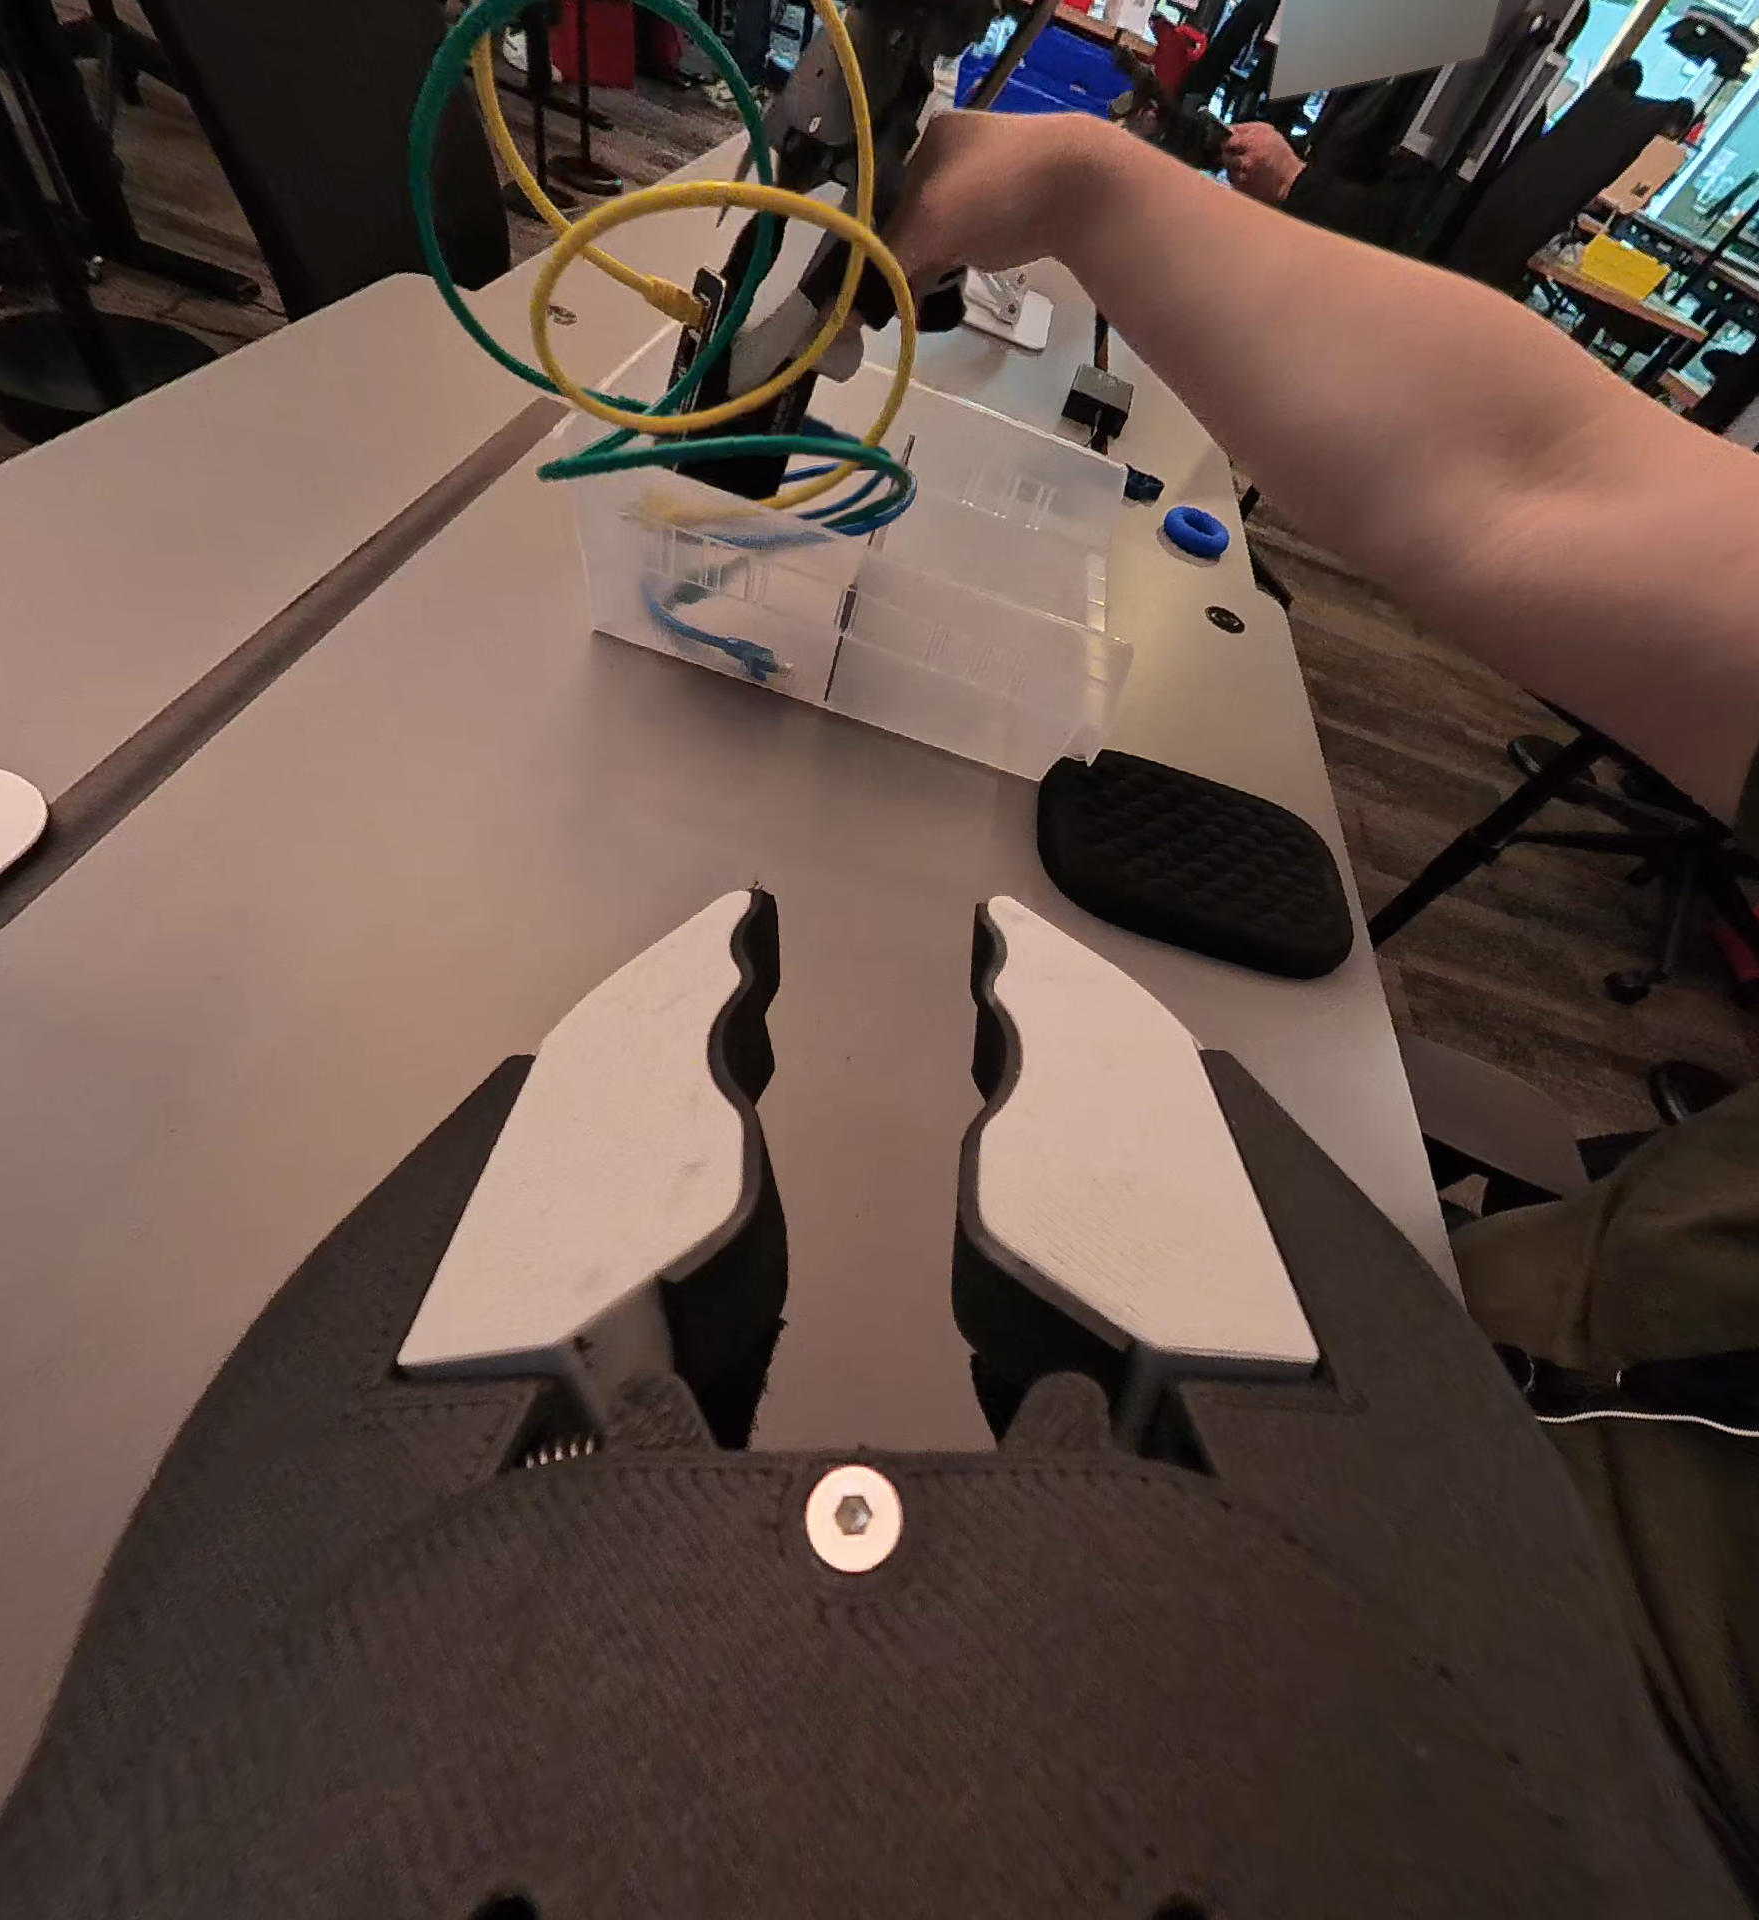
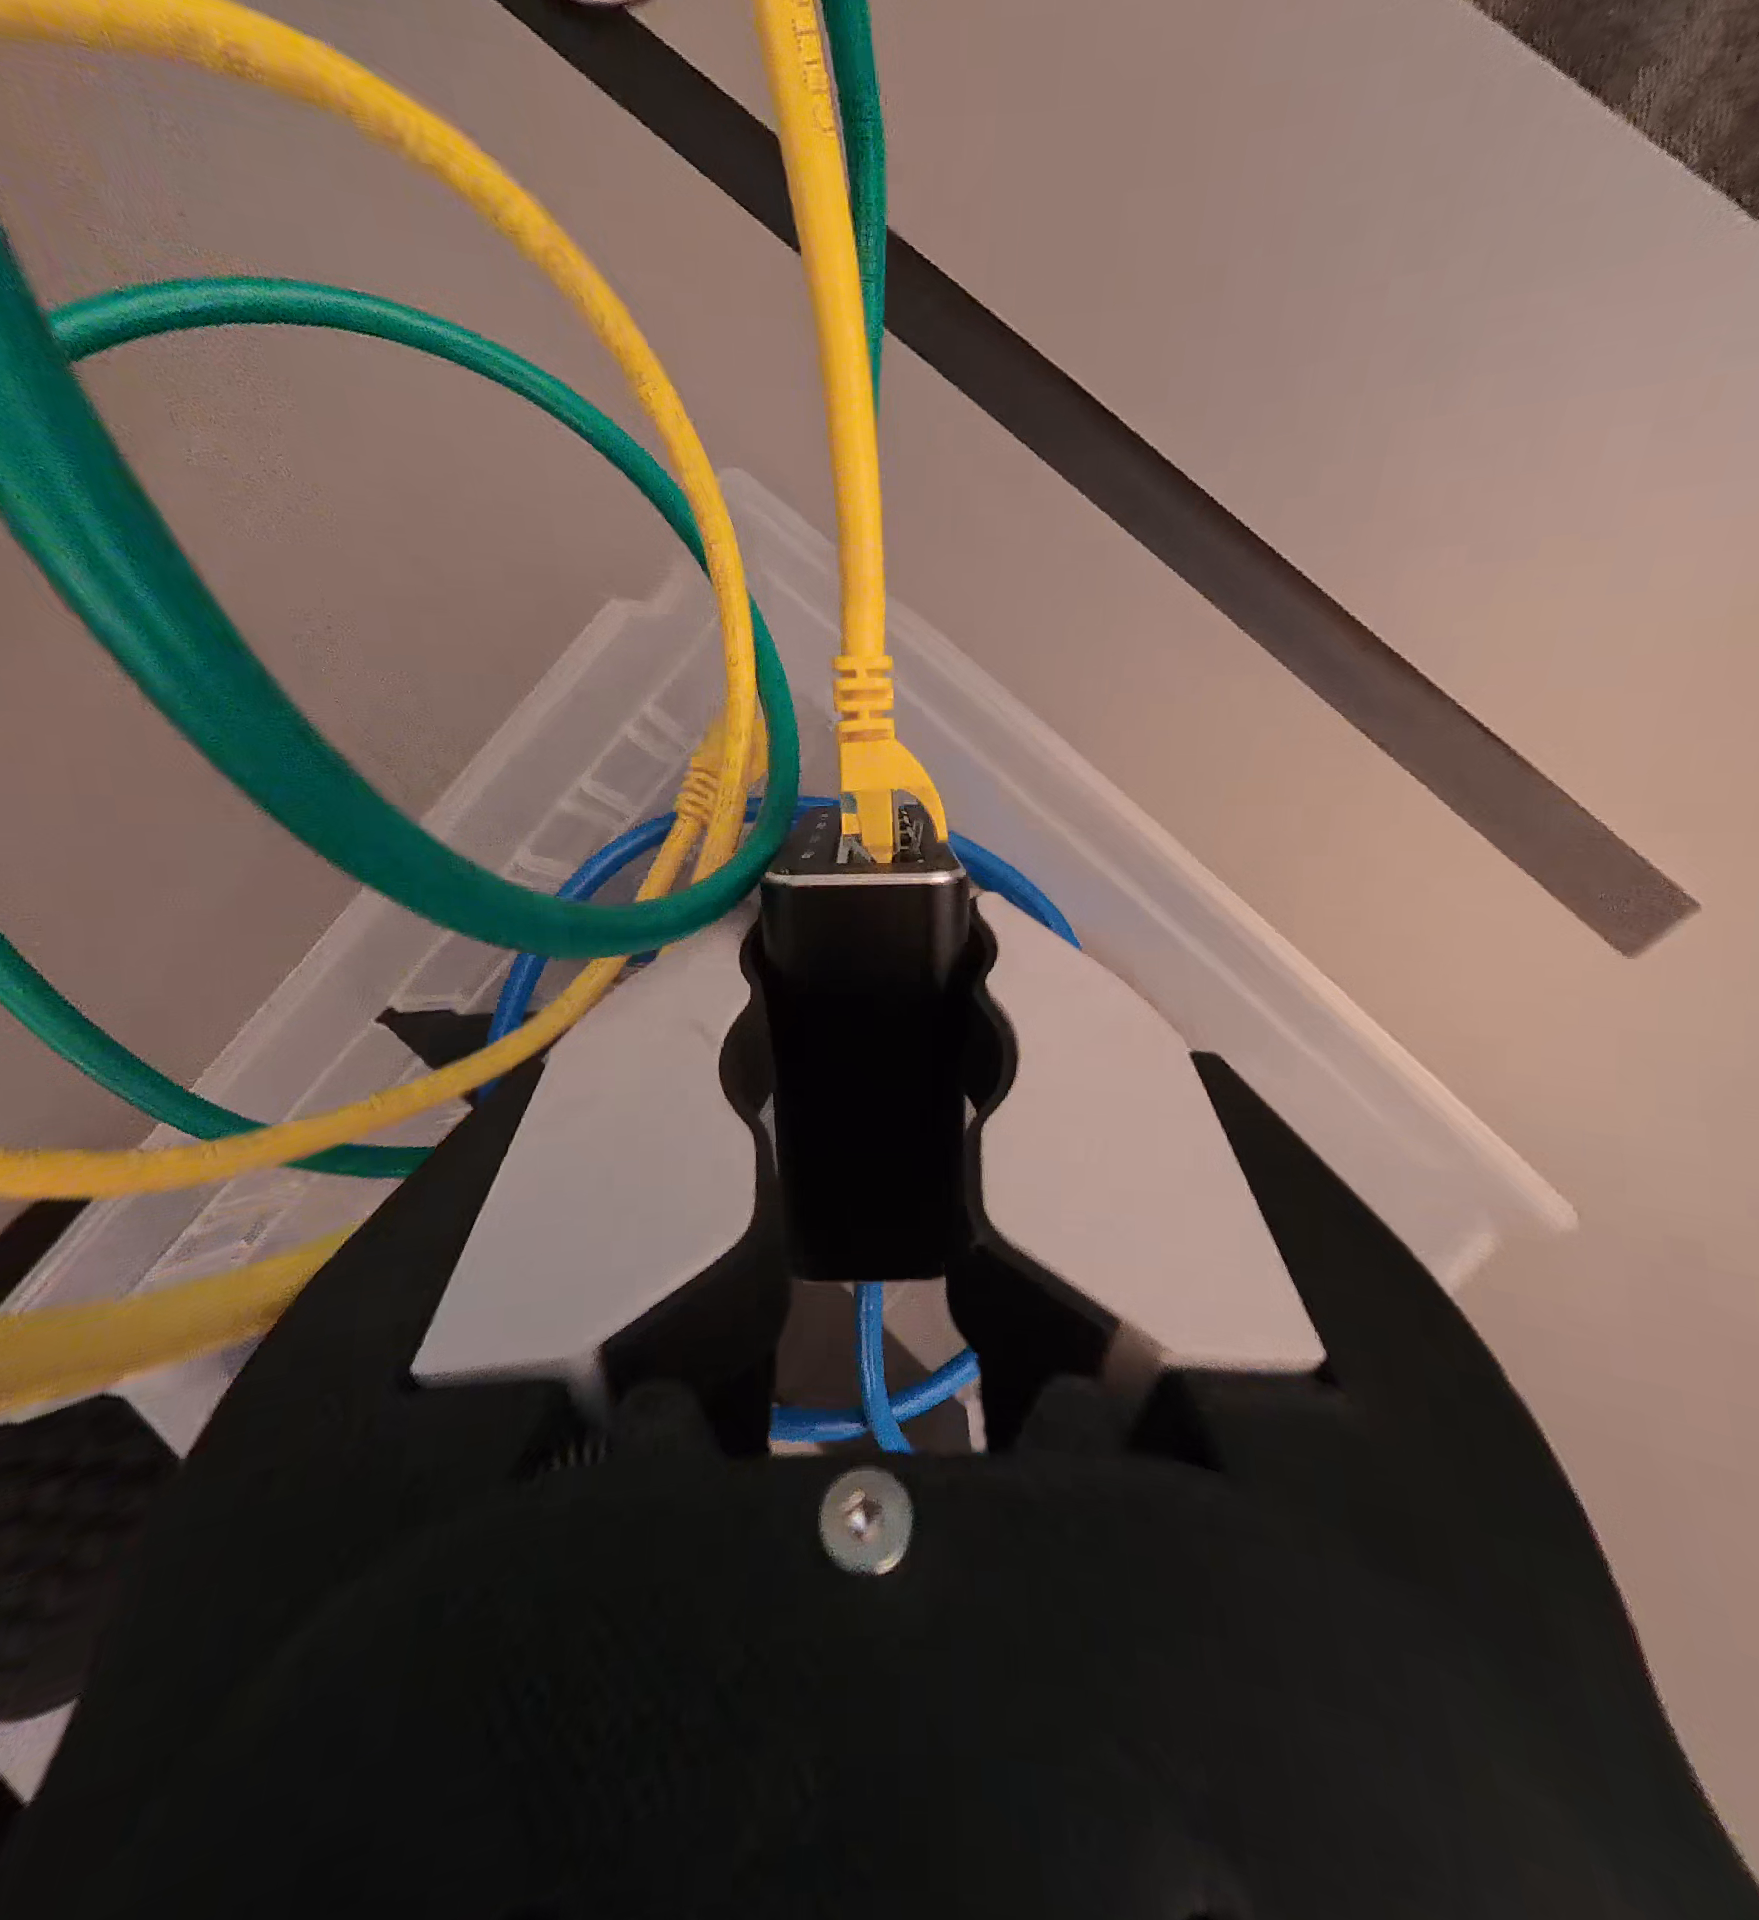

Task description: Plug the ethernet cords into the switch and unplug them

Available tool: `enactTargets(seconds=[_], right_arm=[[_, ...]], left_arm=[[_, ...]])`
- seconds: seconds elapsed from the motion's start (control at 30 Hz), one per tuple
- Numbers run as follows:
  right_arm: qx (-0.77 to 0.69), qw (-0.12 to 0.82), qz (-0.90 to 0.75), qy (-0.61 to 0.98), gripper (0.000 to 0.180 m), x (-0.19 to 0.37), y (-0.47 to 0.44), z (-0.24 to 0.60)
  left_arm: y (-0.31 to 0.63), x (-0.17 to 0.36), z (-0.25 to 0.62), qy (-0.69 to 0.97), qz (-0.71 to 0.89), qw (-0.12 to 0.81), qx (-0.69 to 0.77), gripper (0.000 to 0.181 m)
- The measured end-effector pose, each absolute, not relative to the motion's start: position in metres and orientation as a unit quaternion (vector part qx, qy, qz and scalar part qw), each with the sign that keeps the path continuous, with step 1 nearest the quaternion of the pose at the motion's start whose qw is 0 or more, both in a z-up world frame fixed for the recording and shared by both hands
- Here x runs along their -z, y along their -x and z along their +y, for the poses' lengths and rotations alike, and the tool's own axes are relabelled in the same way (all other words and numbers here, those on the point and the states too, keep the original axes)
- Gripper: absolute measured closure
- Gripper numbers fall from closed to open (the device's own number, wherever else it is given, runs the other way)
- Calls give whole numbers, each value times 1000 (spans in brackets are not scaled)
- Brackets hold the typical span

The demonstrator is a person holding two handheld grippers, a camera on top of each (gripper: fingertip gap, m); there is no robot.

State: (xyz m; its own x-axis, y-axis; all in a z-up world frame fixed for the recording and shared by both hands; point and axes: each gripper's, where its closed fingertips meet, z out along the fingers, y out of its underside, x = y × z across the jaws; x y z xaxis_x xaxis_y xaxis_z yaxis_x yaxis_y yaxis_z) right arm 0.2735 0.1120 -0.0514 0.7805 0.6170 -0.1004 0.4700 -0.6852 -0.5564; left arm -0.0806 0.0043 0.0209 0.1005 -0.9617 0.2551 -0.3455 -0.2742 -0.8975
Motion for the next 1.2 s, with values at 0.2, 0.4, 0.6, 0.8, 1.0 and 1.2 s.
enactTargets(seconds=[0.2,0.4,0.6,0.8,1.0,1.2], right_arm=[[-178,271,-346,881,146,59,-259,99],[-158,324,-354,863,142,55,-255,104],[-126,376,-352,848,129,46,-259,94],[-97,401,-338,846,127,32,-275,72],[-58,460,-264,846,136,2,-315,43],[-71,410,-105,903,129,24,-373,-13]], left_arm=[[81,-22,4,658,495,342,453,146],[87,-32,6,654,488,359,454,144],[107,-54,14,656,469,402,433,141],[136,-85,16,650,444,446,426,142],[190,-106,29,690,397,498,344,138],[352,-93,65,818,231,526,25,114]])
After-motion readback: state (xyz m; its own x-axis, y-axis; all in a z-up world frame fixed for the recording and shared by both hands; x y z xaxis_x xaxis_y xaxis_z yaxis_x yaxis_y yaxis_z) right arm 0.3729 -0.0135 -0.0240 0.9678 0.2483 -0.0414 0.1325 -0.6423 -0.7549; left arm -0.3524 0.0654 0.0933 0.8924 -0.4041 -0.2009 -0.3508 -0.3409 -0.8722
